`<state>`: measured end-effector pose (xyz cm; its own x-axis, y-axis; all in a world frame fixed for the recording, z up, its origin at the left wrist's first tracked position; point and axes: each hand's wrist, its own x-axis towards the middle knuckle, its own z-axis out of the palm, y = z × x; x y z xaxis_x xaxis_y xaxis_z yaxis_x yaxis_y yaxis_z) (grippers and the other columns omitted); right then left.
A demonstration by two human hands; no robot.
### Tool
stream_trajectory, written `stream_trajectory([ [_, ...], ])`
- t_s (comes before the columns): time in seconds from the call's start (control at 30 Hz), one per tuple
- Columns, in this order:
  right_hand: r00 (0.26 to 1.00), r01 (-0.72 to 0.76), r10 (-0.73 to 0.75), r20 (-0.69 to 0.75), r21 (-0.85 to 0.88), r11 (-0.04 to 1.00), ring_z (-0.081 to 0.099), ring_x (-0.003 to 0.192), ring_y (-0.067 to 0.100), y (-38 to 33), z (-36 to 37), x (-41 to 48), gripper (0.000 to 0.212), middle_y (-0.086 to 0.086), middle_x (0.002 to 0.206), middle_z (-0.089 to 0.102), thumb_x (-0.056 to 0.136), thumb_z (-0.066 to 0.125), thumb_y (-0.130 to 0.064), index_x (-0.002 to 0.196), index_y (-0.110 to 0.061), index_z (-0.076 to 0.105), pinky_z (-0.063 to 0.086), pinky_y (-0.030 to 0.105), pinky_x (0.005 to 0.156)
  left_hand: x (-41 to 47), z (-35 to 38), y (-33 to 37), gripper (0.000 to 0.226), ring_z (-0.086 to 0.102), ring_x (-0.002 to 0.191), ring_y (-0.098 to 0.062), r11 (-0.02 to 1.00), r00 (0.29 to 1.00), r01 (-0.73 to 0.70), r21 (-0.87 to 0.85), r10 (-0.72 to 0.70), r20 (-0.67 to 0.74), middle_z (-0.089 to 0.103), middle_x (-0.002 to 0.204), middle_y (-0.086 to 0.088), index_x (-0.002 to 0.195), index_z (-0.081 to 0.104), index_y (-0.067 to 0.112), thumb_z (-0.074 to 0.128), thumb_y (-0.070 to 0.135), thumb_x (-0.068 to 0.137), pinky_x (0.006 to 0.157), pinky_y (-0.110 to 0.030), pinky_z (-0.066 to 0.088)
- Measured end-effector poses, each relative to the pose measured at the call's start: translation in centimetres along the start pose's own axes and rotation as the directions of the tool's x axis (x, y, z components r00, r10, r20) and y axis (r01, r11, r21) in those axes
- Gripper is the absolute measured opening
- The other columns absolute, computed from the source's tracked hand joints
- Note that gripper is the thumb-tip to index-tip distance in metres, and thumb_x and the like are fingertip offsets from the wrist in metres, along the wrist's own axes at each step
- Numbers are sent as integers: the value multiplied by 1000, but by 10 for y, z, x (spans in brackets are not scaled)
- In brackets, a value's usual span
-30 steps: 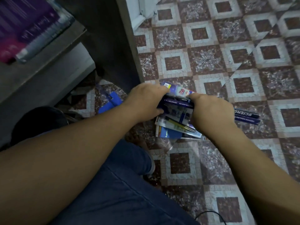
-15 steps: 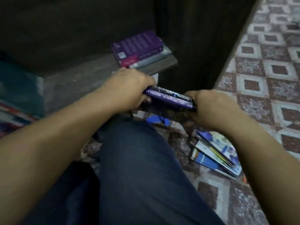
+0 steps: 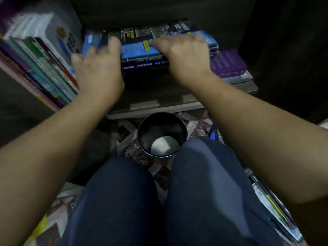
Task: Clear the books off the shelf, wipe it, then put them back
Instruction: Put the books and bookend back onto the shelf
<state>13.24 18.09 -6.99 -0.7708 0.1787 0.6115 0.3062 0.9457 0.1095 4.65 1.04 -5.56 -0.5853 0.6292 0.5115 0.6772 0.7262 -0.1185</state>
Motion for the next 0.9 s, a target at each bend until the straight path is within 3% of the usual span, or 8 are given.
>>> stream_trajectory([
  [0.07,997,72,-72,10,12,997,69,75,29,-6,28,-11,41,4,91,73,79,47,-14,110,-26,71,50,36,64,-13,31,-5,46,56,97,-41,999,996,-30,14,29,81,61,101,-23,120,42,7,60,3,77,80,-49,39],
  [0.13,978,98,-108,179,61,993,69,81,31,-9,46,-23,46,7,98,72,85,43,-14,123,-29,64,48,34,64,-26,58,-7,43,59,92,-38,998,980,-61,19,57,191,62,98,-19,118,40,9,57,3,80,78,-46,40],
  [0.2,860,75,-103,499,77,994,64,99,30,-7,63,-38,50,6,116,66,96,43,-16,141,-37,43,45,34,71,-39,82,-5,39,60,89,-34,995,944,-98,19,86,318,62,97,-15,117,37,12,54,4,83,74,-43,40],
  [0.3,722,25,-123,681,152,988,57,116,28,1,84,-55,59,0,136,55,94,58,-34,146,-43,32,47,37,83,-52,112,-1,33,58,96,-33,995,898,-102,-10,97,428,58,106,-11,116,36,15,51,5,88,75,-42,42],
  [0.47,647,-74,-103,756,197,978,33,140,27,17,95,-39,87,-1,157,28,79,76,-31,151,-32,27,35,42,109,-26,134,0,37,52,110,-35,991,849,-11,-131,78,523,49,119,-12,117,38,16,59,9,87,87,-48,42],
  [0.67,647,-167,-80,758,243,955,22,145,25,22,113,-43,95,0,161,16,75,80,-26,152,-29,24,27,40,115,-9,140,0,55,42,123,-34,978,783,33,-206,103,614,39,134,-10,114,39,17,78,18,76,100,-51,40],
  [0.8,648,-239,-58,760,274,932,33,140,26,28,91,-54,88,5,156,30,75,81,-31,149,-24,33,31,39,113,0,114,19,84,40,128,-33,991,654,58,-124,56,754,43,135,-5,125,37,21,89,38,60,103,-57,33],
  [0.9,714,-271,83,695,164,949,51,120,31,42,60,-91,59,9,135,50,86,69,-32,139,-24,46,46,40,95,-1,90,65,87,28,140,-33,992,677,-57,-114,122,726,39,145,-6,138,34,24,81,51,69,110,-67,14],
])
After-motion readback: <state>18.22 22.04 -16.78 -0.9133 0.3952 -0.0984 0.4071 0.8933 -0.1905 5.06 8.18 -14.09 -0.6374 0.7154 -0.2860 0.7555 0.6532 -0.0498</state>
